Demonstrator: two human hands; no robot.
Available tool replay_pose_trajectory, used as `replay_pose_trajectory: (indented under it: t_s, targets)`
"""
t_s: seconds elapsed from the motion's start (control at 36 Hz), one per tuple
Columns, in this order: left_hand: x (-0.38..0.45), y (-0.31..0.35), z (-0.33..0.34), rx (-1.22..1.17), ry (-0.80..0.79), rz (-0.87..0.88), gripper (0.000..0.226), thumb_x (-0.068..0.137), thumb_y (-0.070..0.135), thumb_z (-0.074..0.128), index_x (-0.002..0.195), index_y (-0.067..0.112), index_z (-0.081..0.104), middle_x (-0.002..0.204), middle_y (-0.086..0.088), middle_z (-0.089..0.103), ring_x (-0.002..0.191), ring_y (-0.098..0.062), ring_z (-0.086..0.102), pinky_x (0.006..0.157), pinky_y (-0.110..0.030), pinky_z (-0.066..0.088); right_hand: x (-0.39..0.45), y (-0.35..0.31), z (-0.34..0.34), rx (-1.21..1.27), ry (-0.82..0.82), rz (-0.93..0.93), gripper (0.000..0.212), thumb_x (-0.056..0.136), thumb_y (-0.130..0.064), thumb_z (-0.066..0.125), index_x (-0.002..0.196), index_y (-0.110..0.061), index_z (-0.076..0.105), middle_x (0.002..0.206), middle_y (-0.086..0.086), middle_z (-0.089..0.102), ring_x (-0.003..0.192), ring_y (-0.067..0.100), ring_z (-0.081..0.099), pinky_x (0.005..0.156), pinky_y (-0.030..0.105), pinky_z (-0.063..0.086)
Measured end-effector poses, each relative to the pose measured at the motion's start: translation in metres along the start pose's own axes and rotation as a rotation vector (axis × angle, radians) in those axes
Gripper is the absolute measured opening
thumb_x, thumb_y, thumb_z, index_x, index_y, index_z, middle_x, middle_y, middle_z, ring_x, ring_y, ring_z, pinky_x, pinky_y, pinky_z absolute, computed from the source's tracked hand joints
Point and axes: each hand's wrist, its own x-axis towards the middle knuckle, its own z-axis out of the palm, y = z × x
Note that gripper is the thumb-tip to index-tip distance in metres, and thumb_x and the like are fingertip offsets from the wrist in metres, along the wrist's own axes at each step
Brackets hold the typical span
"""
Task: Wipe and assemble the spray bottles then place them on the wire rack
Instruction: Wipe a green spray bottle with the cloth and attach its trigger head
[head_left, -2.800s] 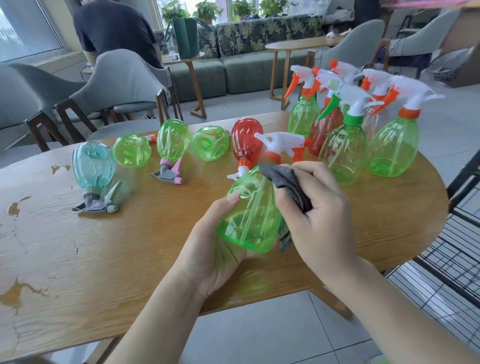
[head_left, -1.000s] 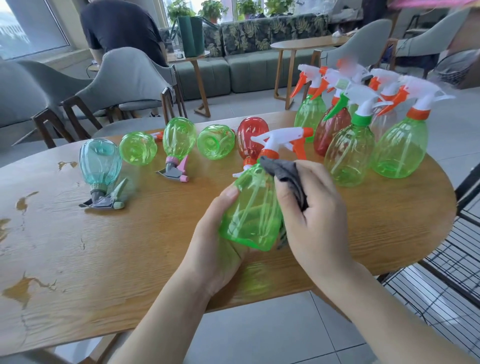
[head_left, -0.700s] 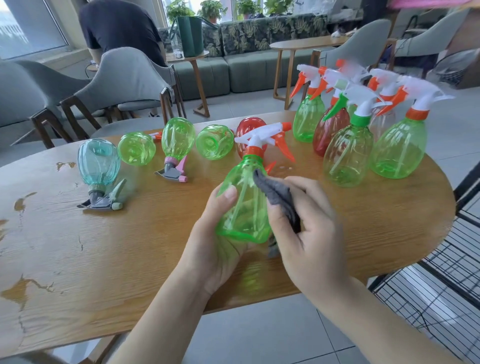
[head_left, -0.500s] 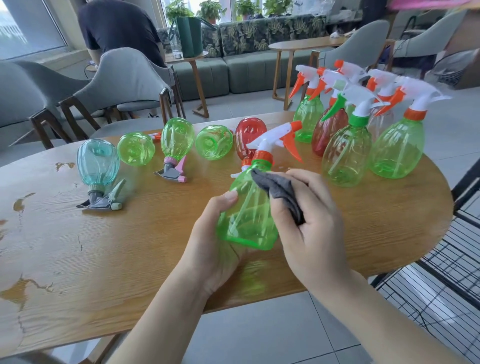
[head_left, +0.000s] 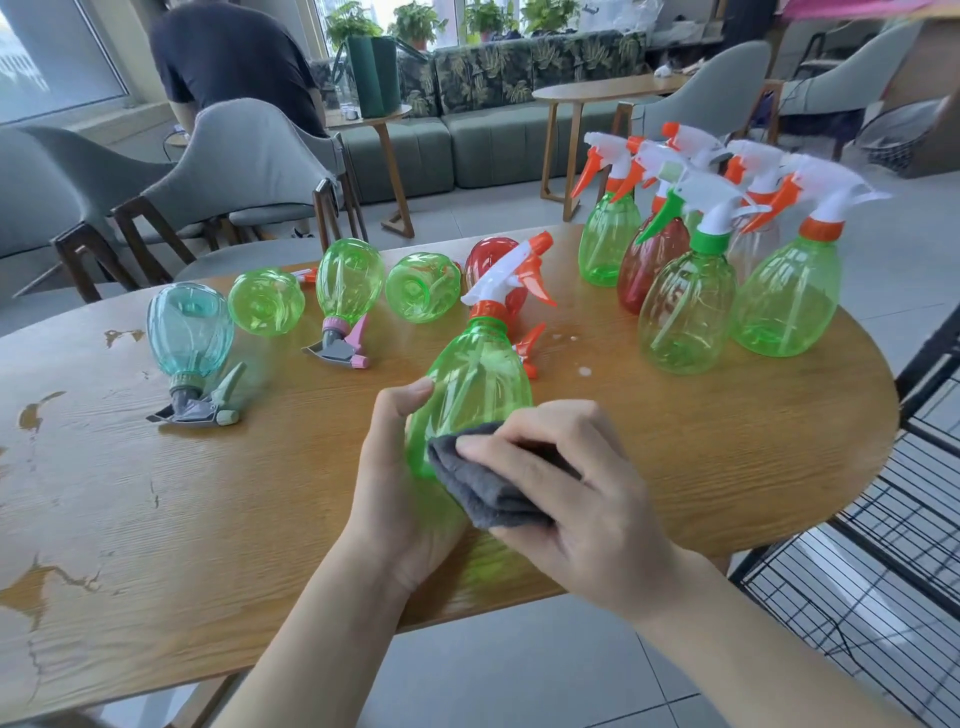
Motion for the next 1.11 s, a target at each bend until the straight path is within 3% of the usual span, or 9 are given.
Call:
replay_pose_trajectory:
  t_s: [0.11,0.28,0.39,0.44,0.53,0.75,0.92,1.0,1.11]
  targets:
    - [0.002,-0.001,-0.001,0.084,0.007,0.043,0.047,0.075,0.041,0.064,0.107,0.009,0.076,0.104,-0.015,0.069,0.090,-0.027,0.068,0.080,-0.040,0.054,0.010,0.012,-0.003,0.026,0.087,0.209,0.027,0.094,-0.009,0.063,0.119,-0.003,0.073,0.111,0.012,0.062,0.104,0.024,0.059,0.097,0.029,0.045]
    - [-0.002,-0.002,0.000,0.106,-0.020,0.007,0.048,0.067,0.037,0.069,0.105,0.010,0.079,0.102,-0.014,0.071,0.085,-0.028,0.070,0.074,-0.040,0.060,0.017,0.018,-0.002,0.130,0.156,0.482,0.021,0.101,-0.008,0.058,0.113,0.000,0.072,0.110,0.006,0.062,0.106,0.012,0.059,0.092,0.017,0.042]
    - [-0.003,0.002,-0.003,0.125,-0.016,-0.002,0.042,0.070,0.032,0.067,0.103,0.009,0.079,0.099,-0.013,0.072,0.083,-0.027,0.071,0.068,-0.038,0.061,0.022,0.006,-0.002,0.243,0.174,0.545,0.022,0.105,-0.006,0.055,0.116,-0.019,0.069,0.106,-0.008,0.065,0.105,0.007,0.061,0.090,0.015,0.041]
    - [-0.002,0.003,-0.003,0.147,-0.017,-0.016,0.034,0.075,0.033,0.063,0.094,0.011,0.081,0.091,-0.010,0.073,0.076,-0.024,0.071,0.065,-0.035,0.060,0.024,0.005,-0.003,0.262,0.182,0.578,0.026,0.106,-0.008,0.055,0.105,-0.032,0.065,0.092,-0.018,0.058,0.092,0.003,0.058,0.080,0.012,0.039]
    - [-0.001,0.005,-0.001,0.153,-0.019,-0.035,0.034,0.078,0.033,0.057,0.088,0.012,0.081,0.085,-0.009,0.073,0.071,-0.022,0.071,0.062,-0.033,0.060,0.022,0.006,-0.004,0.258,0.194,0.640,0.034,0.106,-0.014,0.055,0.081,-0.037,0.051,0.076,-0.011,0.044,0.073,0.004,0.047,0.067,0.012,0.034]
    - [0.005,0.001,0.010,0.103,0.097,0.059,0.047,0.086,0.037,0.062,0.123,0.008,0.069,0.112,-0.014,0.068,0.092,-0.028,0.067,0.080,-0.040,0.054,0.015,-0.002,-0.002,0.213,0.209,0.553,0.014,0.100,-0.005,0.060,0.106,-0.006,0.073,0.110,0.001,0.060,0.098,-0.002,0.055,0.084,0.008,0.039]
    - [0.008,0.000,0.011,-0.006,0.165,0.161,0.061,0.095,0.044,0.058,0.139,0.003,0.061,0.143,-0.023,0.060,0.124,-0.036,0.057,0.119,-0.057,0.031,0.010,-0.004,-0.002,0.206,0.204,0.511,0.018,0.095,0.000,0.062,0.108,-0.002,0.074,0.107,0.000,0.062,0.102,0.005,0.059,0.088,0.014,0.042]
    - [0.010,0.007,0.011,-0.078,0.152,0.229,0.044,0.099,0.044,0.055,0.124,0.011,0.071,0.129,-0.018,0.067,0.120,-0.033,0.061,0.116,-0.054,0.035,0.009,-0.006,-0.001,0.198,0.186,0.453,0.020,0.093,0.002,0.063,0.109,-0.003,0.074,0.107,0.001,0.063,0.103,0.012,0.062,0.090,0.021,0.044]
    - [0.010,0.015,0.013,-0.140,0.067,0.289,0.032,0.097,0.038,0.055,0.098,0.016,0.078,0.107,-0.005,0.073,0.097,-0.022,0.071,0.093,-0.037,0.055,0.006,-0.009,-0.001,0.162,0.187,0.311,0.024,0.099,-0.003,0.062,0.121,0.001,0.068,0.109,0.009,0.063,0.107,0.013,0.062,0.094,0.022,0.046]
